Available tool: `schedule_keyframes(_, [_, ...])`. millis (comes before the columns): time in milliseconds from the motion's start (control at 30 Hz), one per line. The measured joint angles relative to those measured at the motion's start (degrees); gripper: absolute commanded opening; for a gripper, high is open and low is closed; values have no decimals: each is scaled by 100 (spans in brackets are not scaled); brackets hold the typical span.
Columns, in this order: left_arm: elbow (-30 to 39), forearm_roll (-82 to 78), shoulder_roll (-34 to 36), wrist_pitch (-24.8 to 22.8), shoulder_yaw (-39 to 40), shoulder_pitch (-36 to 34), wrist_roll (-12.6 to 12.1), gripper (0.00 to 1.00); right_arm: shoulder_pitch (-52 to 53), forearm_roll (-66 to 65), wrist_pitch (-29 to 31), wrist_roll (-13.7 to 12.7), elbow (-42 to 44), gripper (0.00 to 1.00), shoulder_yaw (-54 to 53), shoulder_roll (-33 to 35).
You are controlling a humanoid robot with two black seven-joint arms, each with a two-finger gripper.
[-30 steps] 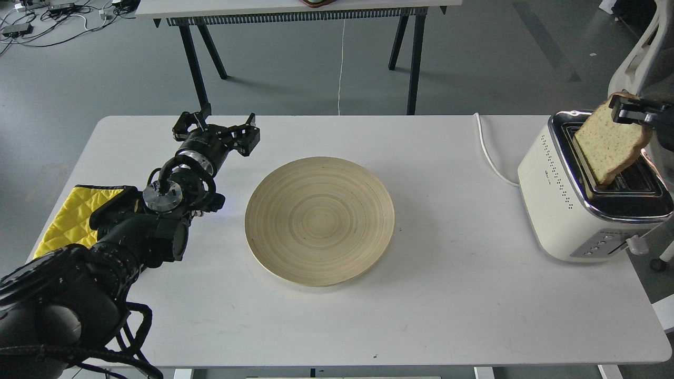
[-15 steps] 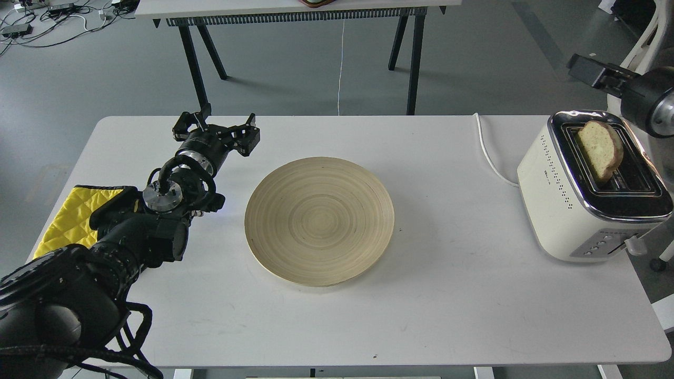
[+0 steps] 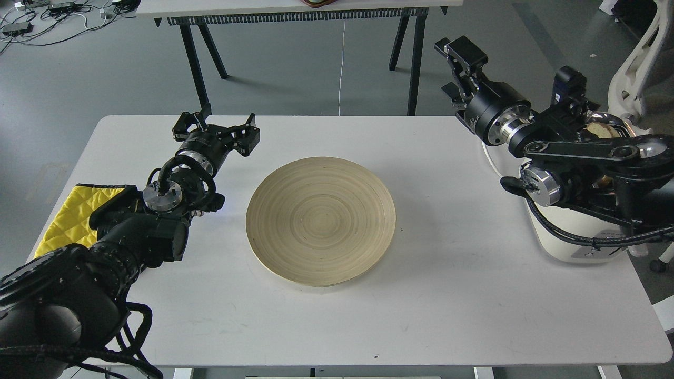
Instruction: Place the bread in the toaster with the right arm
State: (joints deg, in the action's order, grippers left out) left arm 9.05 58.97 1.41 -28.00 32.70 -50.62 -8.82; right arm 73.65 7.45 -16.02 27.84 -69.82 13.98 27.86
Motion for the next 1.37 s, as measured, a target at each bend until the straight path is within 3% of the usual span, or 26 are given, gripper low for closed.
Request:
schedule_keyframes(300, [0, 0, -1, 0, 0, 0, -2, 100, -1432, 745, 3563, 18, 2242, 97, -1494, -769])
schedule_keyframes(400, [0, 0, -1, 0, 0, 0, -2, 100, -1707, 850, 4249, 18, 2766, 97, -1712, -961])
schedule_keyframes(600, [0, 0, -1, 0, 0, 0, -3, 100, -1929, 985, 4401, 18, 3132, 99, -1794, -1036])
schedule_keyframes(1367, [0, 0, -1, 0, 0, 0, 0, 100, -2192, 929, 4403, 16, 3223, 99, -1710, -1044])
